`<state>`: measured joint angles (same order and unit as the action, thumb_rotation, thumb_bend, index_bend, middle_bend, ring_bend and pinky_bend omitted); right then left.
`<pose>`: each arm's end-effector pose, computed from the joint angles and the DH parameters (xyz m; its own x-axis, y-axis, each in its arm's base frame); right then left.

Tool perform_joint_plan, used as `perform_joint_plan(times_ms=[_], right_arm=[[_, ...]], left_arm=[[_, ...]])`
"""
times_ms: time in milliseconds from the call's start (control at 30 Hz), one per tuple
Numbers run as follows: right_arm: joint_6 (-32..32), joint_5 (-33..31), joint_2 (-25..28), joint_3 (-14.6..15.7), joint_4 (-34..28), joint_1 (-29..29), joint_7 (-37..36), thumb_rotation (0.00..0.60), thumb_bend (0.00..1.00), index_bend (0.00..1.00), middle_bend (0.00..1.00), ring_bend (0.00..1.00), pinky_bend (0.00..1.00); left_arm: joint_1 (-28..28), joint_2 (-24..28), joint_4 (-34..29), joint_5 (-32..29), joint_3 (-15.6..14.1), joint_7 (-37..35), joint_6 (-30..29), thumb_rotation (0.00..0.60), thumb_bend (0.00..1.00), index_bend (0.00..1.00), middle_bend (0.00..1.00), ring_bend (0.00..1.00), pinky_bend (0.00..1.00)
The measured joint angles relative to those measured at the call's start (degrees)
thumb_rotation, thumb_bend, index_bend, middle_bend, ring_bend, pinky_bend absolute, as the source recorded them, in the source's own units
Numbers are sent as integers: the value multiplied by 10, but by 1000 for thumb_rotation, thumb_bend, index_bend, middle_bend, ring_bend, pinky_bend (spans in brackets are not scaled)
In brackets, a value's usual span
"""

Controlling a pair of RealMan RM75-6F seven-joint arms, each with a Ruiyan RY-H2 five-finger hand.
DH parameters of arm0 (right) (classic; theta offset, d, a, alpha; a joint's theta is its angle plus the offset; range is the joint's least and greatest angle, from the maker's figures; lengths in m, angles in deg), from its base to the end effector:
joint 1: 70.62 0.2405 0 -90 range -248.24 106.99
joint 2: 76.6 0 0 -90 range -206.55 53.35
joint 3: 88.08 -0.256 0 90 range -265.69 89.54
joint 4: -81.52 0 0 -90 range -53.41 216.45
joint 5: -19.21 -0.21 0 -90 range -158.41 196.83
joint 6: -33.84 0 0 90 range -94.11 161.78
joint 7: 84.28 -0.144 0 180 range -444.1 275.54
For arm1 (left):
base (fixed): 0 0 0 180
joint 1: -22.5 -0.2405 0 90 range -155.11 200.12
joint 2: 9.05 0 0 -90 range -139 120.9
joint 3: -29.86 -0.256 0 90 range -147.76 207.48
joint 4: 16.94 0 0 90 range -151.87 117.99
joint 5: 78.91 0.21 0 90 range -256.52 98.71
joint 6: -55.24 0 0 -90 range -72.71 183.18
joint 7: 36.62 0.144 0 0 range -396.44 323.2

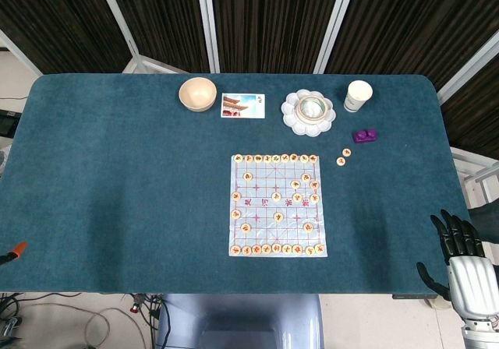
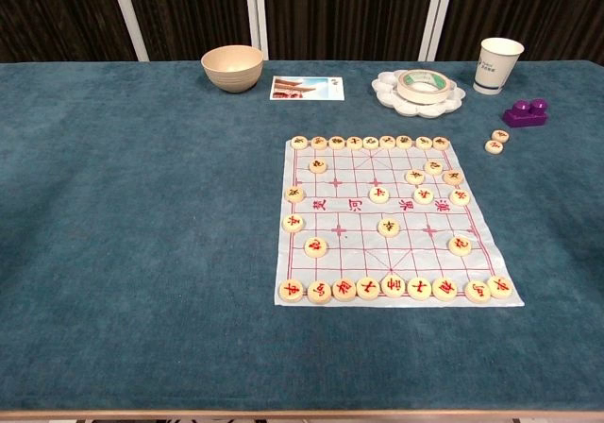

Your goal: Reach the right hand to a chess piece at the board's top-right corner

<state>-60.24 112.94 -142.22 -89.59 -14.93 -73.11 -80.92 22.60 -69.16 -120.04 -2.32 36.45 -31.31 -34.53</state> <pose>-0.2904 -0.1360 0.1567 0.3609 0.0853 0.9287 -0.9312 -0.0217 0.3639 -0.3058 0.1641 0.1913 0.3710 -0.0891 0.9244 0.9138 0.2126 -0.3462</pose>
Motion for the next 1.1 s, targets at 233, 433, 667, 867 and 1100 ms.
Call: perform_joint_plan(times_ms=[233,433,667,867,1100], right_arm=[[7,-5,3,0,-3,2,-10,600,378,24,0,0,92],[11,-9,3,0,-2,3,-12,600,378,24,0,0,92],[22,-19,4,-2,-8,7,-32,600,378,58,0,0,92],[74,-54,31,-16,-40,32,-37,600,378,76,0,0,92],[207,-148,91,-51,-103,101,-2,600,378,160,0,0,92]], left_arm=[[-2,0,-1,2,0,-1,-4,600,0,65,0,0,0],[-1,-1,-1,3,-1,3,-3,600,0,65,0,0,0],[-2,-1,-3,5,-2,6,-5,600,0,65,0,0,0],[0,-4,-3,5,-2,10,-3,600,0,65,0,0,0],[3,-10,-2,5,-3,20,0,600,0,65,0,0,0]])
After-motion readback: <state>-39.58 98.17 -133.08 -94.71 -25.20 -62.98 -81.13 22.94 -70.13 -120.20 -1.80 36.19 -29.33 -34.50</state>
